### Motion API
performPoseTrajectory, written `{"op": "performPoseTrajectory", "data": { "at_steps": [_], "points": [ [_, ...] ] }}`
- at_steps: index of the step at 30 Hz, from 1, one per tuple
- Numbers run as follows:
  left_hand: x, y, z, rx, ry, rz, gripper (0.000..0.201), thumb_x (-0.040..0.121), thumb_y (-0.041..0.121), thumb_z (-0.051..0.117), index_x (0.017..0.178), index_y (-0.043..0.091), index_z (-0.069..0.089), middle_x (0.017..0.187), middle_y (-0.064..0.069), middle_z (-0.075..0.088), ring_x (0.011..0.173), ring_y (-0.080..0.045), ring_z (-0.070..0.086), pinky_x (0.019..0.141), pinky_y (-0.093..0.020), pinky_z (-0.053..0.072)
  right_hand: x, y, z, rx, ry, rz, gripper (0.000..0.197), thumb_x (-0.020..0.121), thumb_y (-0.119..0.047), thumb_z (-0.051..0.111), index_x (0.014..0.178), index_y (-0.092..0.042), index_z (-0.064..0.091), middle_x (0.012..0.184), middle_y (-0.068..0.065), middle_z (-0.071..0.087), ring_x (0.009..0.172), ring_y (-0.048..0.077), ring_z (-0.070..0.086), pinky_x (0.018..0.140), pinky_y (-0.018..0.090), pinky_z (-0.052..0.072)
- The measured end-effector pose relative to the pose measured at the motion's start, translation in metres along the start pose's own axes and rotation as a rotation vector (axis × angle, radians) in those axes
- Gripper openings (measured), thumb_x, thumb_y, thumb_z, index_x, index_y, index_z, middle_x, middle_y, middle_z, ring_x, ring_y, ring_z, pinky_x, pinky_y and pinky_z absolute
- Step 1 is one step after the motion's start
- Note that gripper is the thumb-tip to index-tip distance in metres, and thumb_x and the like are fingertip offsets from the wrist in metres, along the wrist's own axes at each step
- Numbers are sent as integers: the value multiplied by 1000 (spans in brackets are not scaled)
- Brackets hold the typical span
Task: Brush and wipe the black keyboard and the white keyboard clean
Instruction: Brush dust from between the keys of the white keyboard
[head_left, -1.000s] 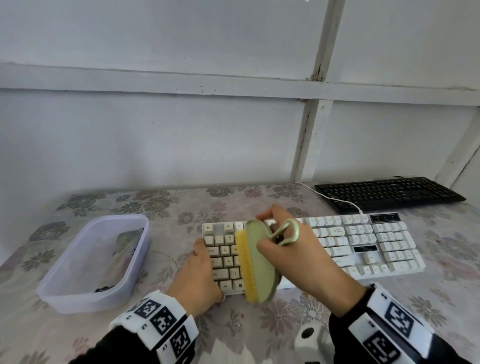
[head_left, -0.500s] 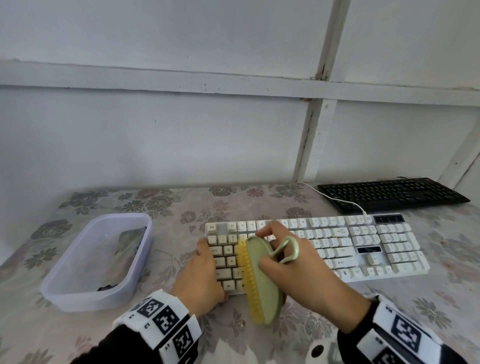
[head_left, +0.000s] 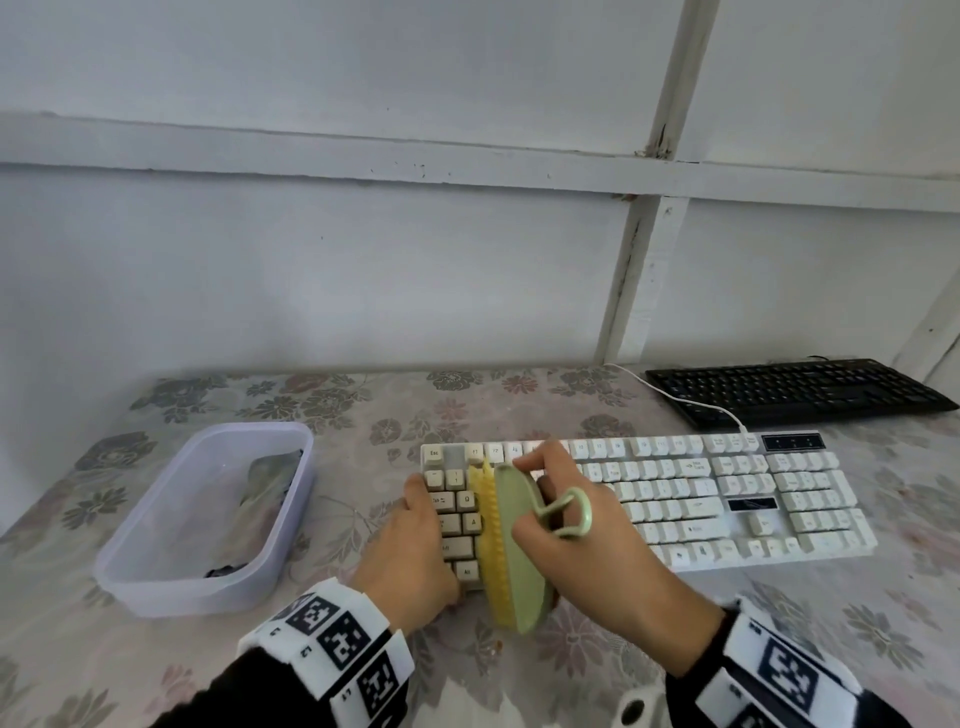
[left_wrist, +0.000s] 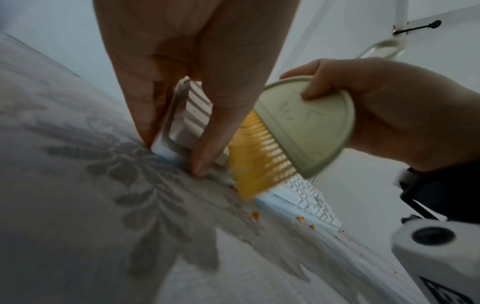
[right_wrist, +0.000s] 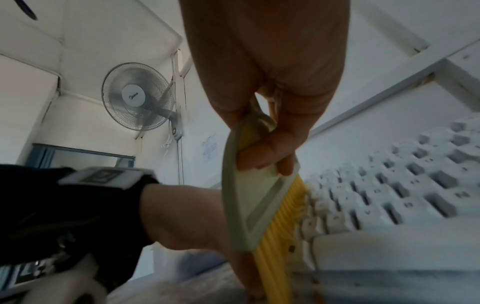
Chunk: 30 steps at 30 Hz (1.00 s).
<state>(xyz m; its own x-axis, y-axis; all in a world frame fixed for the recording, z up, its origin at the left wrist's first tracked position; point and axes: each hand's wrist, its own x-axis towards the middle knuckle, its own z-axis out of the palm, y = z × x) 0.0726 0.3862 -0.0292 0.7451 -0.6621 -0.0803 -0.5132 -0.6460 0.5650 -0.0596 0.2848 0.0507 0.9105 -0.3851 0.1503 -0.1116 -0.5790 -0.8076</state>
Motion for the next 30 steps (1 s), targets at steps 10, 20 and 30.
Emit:
{"op": "performPoseTrajectory", "data": {
  "at_steps": [10, 20, 30],
  "points": [
    [-2, 2, -3, -1, 1, 5, 93, 59, 20, 80, 128, 16, 17, 114, -4, 49, 101, -21, 54, 84, -36, 52, 33, -29, -16, 19, 181, -88, 29, 85, -7, 50, 108, -24, 49, 75, 12, 64, 46, 8, 46, 40, 20, 35],
    [-1, -1, 0, -40, 27, 12, 78, 65, 19, 74, 119, 23, 18, 106, -2, 52, 93, -19, 58, 80, -38, 54, 7, -9, 8, -65, -69, -28, 22, 88, -9, 48, 105, -23, 46, 54, -4, 46, 42, 6, 41, 41, 17, 31],
    [-5, 4, -5, -48, 8, 18, 80, 64, 20, 77, 119, 21, 19, 108, 0, 49, 97, -18, 55, 82, -34, 52, 24, -17, 8, 16, 90, -54, 24, 87, -7, 48, 106, -22, 46, 65, 6, 59, 42, 5, 45, 38, 16, 32]
  ]
}}
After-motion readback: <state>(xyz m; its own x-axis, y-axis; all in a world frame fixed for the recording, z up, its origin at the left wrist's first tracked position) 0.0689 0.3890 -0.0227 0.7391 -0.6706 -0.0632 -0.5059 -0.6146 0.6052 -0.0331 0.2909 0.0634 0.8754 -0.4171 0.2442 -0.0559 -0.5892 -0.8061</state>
